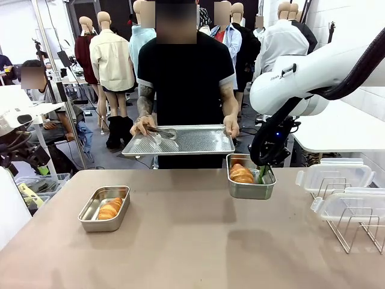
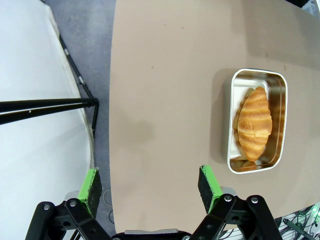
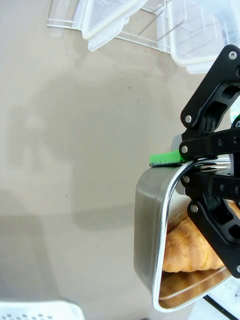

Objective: Place the bread in airtight containers.
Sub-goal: Once an object is inside an Airtight Container , place the container in the center of the table.

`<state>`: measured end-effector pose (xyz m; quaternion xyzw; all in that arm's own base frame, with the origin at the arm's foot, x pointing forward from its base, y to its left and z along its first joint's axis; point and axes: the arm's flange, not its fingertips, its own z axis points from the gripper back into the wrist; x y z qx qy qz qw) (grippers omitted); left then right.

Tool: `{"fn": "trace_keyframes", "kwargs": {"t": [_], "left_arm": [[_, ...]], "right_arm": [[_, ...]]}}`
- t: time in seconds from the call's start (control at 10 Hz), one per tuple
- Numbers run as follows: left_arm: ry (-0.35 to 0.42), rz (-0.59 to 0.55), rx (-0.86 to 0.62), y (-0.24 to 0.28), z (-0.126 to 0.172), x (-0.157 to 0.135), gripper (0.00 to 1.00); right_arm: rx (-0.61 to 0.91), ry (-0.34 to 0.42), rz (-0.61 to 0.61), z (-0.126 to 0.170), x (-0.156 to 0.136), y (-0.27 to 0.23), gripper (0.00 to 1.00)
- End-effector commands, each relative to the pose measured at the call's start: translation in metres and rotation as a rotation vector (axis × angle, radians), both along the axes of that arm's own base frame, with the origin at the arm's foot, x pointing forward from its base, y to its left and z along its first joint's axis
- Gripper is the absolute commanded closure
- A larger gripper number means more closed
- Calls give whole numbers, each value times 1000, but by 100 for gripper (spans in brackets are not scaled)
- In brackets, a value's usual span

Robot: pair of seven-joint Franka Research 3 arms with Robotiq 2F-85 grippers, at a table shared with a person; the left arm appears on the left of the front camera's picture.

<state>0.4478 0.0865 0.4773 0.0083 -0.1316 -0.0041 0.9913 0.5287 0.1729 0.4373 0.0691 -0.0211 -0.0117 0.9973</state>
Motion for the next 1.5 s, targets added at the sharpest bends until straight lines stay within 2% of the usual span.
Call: {"fn": "trace_keyframes", "kwargs": {"t": [0.0,0.4,0.6,0.9,1.1,1.4], "left_arm": [[4,-15,-2,1,0,-3,0],[4,-15,-2,1,0,-3,0],[4,-15,-2,1,0,-3,0],[4,-15,-2,1,0,-3,0],[4,-15,-2,1,0,-3,0],[4,-15,-2,1,0,-3,0]], "right_arm": [[4,-17,-4,1,0,1,100],[4,-17,-4,1,0,1,100],[-5,10,-5,-6,8,0,100],[-93,4,-62,-32,26,7,100],[-142,-29,-43,-52,37,11,100],[-166,-31,-18,-85,59,16,100]]}}
